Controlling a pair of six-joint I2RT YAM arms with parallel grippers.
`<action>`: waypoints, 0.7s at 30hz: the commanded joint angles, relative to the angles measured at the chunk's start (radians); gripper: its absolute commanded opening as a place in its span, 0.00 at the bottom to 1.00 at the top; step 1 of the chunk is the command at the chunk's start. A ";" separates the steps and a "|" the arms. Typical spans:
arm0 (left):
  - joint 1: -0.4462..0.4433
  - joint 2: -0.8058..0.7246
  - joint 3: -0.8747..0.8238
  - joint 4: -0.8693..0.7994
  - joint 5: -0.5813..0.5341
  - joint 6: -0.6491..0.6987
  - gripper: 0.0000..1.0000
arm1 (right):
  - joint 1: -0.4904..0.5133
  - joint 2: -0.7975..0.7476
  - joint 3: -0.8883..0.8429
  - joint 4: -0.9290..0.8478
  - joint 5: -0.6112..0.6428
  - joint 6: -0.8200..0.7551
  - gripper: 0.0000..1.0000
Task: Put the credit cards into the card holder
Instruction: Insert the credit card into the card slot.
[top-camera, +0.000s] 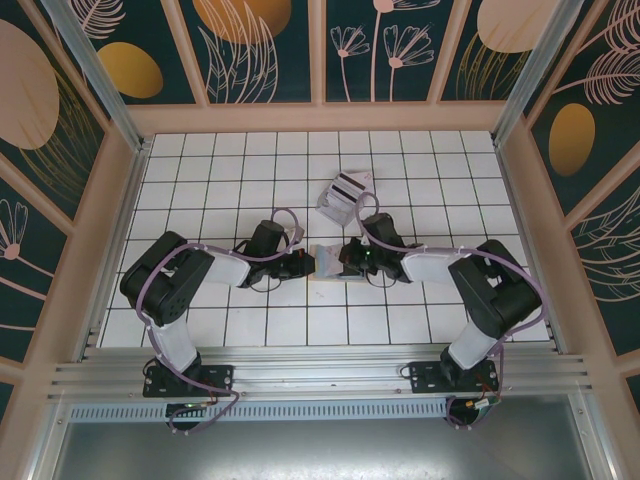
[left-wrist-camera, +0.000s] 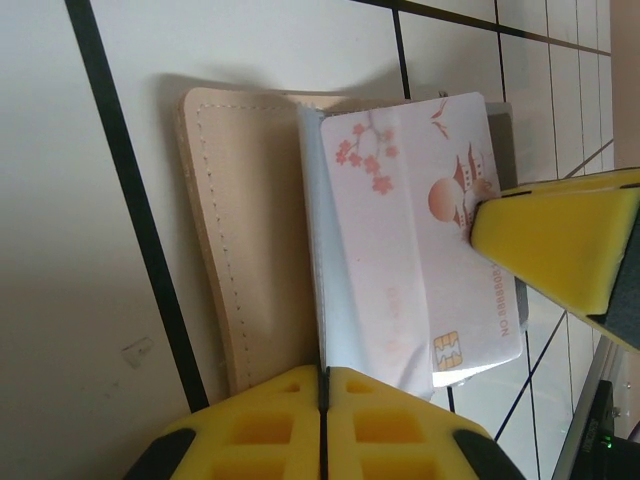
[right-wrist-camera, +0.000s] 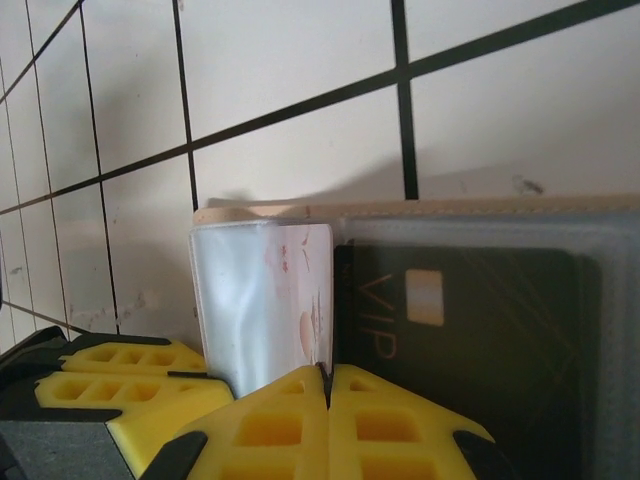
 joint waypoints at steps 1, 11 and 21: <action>-0.009 -0.003 -0.013 0.012 -0.010 -0.009 0.11 | 0.039 0.028 -0.011 -0.049 0.038 0.003 0.00; -0.008 0.011 0.008 -0.065 -0.066 0.012 0.22 | 0.068 0.054 0.028 -0.123 0.067 -0.049 0.00; -0.003 -0.075 0.088 -0.417 -0.395 0.145 0.19 | 0.090 0.072 0.053 -0.168 0.128 -0.082 0.00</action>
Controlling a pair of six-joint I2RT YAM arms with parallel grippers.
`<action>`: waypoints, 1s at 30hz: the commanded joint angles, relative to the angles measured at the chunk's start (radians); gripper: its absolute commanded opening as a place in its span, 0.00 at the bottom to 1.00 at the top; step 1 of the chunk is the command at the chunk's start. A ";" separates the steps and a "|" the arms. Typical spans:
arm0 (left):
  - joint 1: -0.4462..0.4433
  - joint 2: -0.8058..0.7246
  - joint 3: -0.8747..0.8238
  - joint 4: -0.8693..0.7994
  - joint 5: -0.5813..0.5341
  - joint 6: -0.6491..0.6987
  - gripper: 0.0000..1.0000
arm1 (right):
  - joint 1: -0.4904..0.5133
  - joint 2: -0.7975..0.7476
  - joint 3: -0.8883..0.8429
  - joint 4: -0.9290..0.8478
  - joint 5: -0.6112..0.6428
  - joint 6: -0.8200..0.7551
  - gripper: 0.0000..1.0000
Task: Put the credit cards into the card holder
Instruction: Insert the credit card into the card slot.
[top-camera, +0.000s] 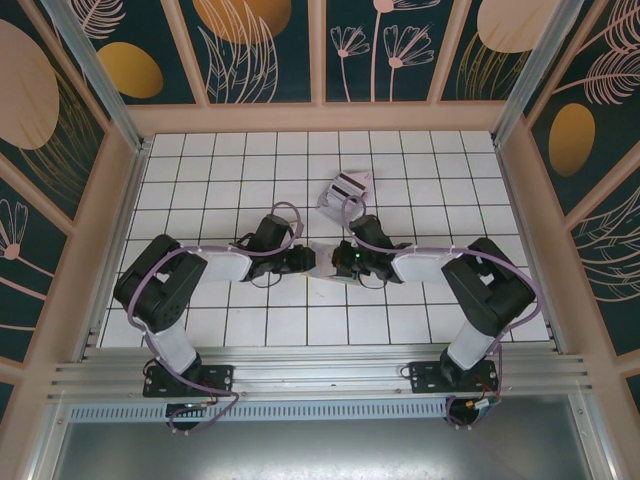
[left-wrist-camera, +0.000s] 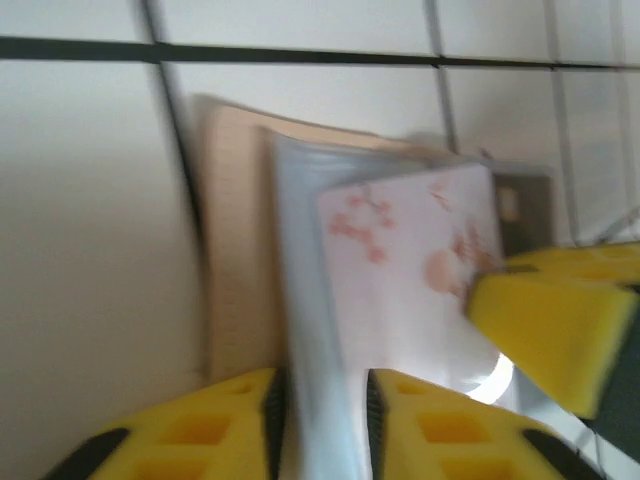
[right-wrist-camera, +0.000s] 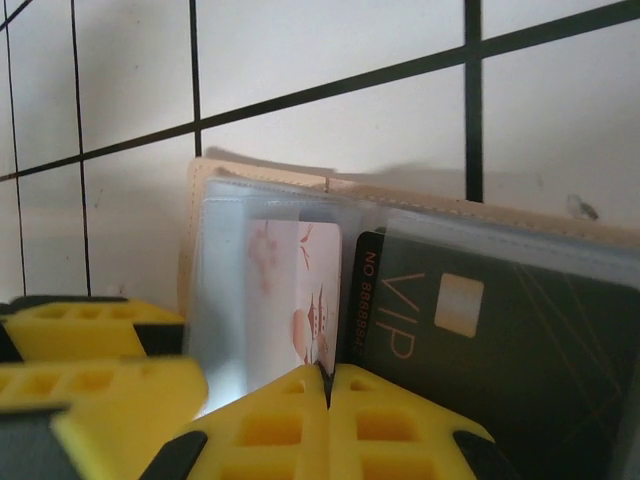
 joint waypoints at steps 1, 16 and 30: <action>0.015 -0.024 0.005 -0.194 -0.198 0.070 0.12 | 0.020 0.045 0.004 -0.125 0.040 -0.039 0.00; 0.016 0.037 -0.036 -0.084 -0.108 0.038 0.00 | 0.036 0.112 0.079 -0.121 0.040 -0.051 0.00; 0.015 0.047 -0.085 0.011 -0.040 -0.018 0.00 | 0.056 0.163 0.147 -0.152 0.025 -0.073 0.07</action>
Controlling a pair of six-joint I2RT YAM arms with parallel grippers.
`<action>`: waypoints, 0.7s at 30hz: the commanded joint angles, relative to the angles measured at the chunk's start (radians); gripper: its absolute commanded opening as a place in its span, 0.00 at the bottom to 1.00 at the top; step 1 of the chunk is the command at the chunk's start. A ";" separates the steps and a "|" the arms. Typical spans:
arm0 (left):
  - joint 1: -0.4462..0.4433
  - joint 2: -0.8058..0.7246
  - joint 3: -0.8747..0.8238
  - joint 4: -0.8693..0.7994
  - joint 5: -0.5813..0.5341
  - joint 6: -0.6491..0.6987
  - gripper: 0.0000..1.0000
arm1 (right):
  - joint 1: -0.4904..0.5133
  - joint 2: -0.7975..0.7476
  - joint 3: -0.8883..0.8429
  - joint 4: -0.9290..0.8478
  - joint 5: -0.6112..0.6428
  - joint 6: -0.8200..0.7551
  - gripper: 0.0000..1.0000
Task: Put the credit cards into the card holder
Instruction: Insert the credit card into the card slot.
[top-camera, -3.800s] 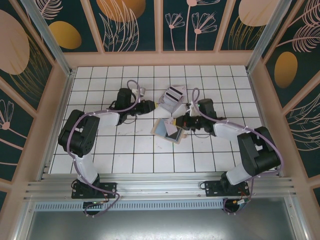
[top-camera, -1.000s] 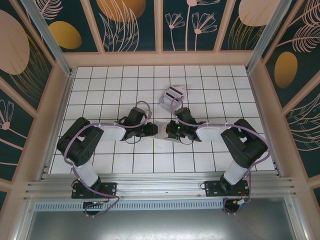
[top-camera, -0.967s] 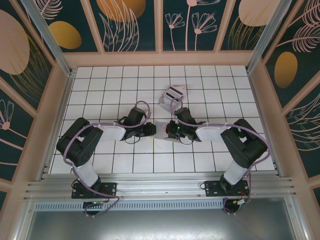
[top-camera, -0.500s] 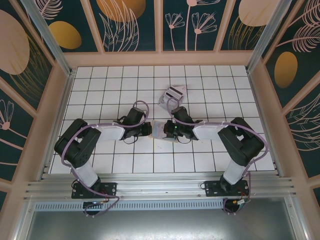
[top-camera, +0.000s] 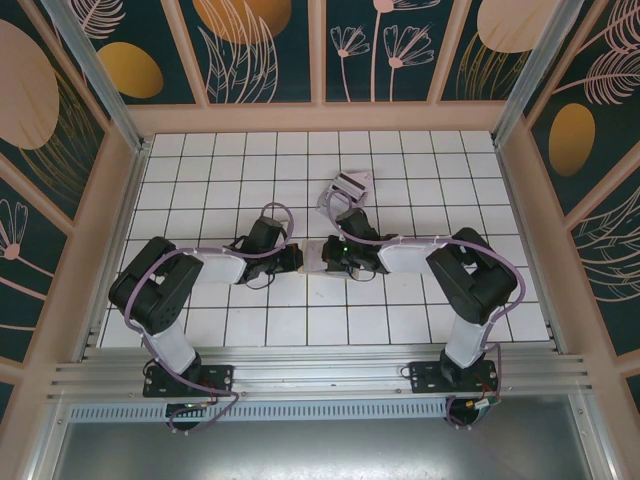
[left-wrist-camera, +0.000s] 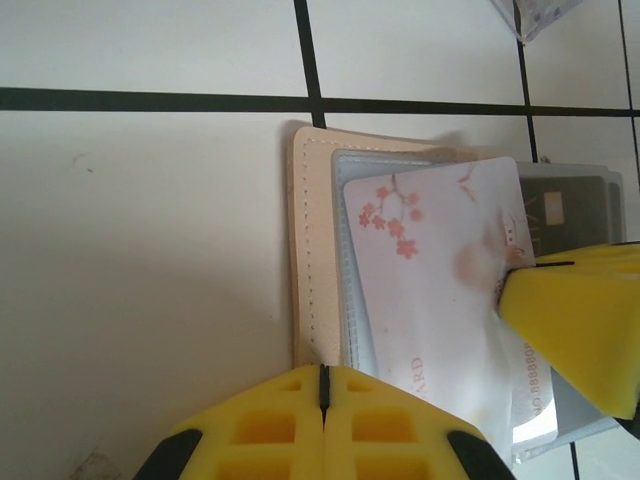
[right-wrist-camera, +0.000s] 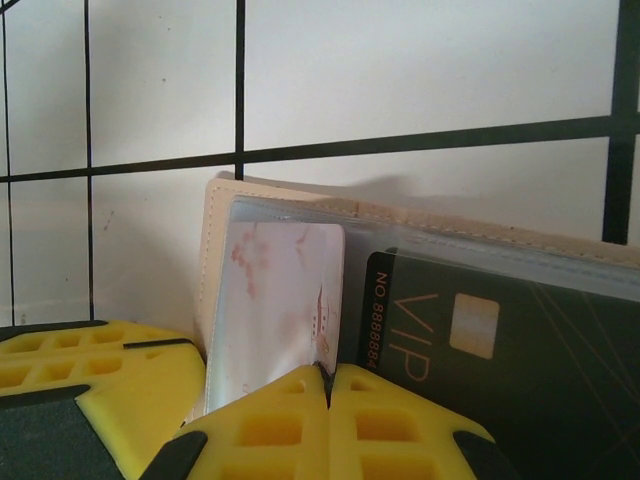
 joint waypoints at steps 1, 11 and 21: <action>-0.010 0.059 -0.027 -0.054 0.013 -0.018 0.00 | 0.031 0.052 0.014 -0.121 0.005 -0.045 0.09; -0.011 0.065 -0.019 -0.053 0.011 -0.016 0.00 | 0.061 -0.045 0.029 -0.257 0.076 -0.084 0.32; -0.011 0.068 -0.015 -0.057 0.008 -0.009 0.00 | 0.046 -0.154 0.126 -0.409 0.158 -0.160 0.41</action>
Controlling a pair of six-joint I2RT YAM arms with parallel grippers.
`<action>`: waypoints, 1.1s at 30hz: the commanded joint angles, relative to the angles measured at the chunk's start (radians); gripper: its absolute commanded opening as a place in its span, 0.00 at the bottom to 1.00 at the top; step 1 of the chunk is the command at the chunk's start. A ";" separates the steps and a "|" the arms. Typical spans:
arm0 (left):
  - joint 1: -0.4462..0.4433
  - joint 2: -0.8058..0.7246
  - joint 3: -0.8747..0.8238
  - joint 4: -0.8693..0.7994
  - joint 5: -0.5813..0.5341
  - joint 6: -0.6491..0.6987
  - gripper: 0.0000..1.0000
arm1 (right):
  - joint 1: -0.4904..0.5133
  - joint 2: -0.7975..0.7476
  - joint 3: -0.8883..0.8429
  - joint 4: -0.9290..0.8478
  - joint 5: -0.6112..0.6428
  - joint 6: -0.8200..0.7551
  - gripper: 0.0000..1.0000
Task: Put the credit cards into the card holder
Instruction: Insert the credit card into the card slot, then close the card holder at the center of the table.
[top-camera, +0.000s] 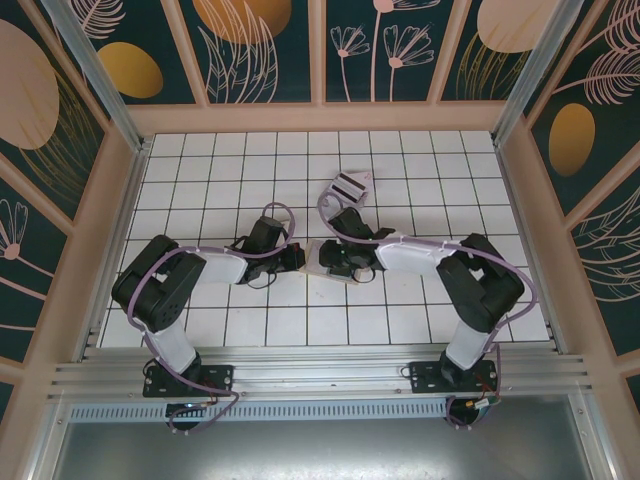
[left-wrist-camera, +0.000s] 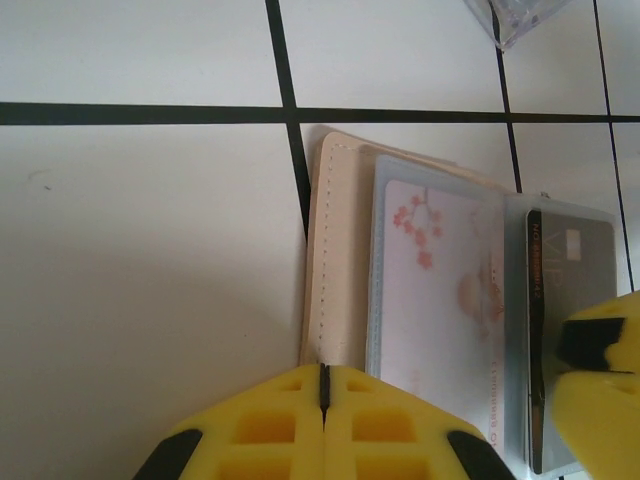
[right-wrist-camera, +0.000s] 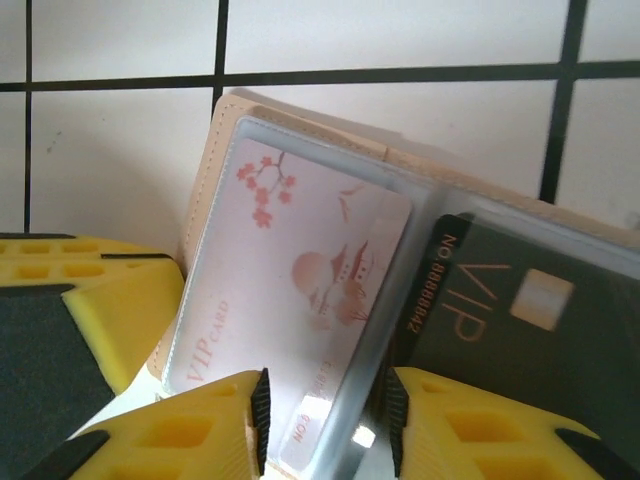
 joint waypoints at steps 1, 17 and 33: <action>-0.010 0.051 -0.014 -0.098 -0.010 -0.003 0.00 | -0.013 -0.103 0.033 -0.121 0.060 -0.042 0.41; -0.010 0.061 0.007 -0.108 -0.010 0.012 0.00 | -0.207 -0.264 -0.191 -0.148 0.017 -0.042 0.45; -0.010 0.067 0.009 -0.101 -0.009 0.013 0.00 | -0.204 -0.262 -0.213 -0.127 -0.016 -0.032 0.09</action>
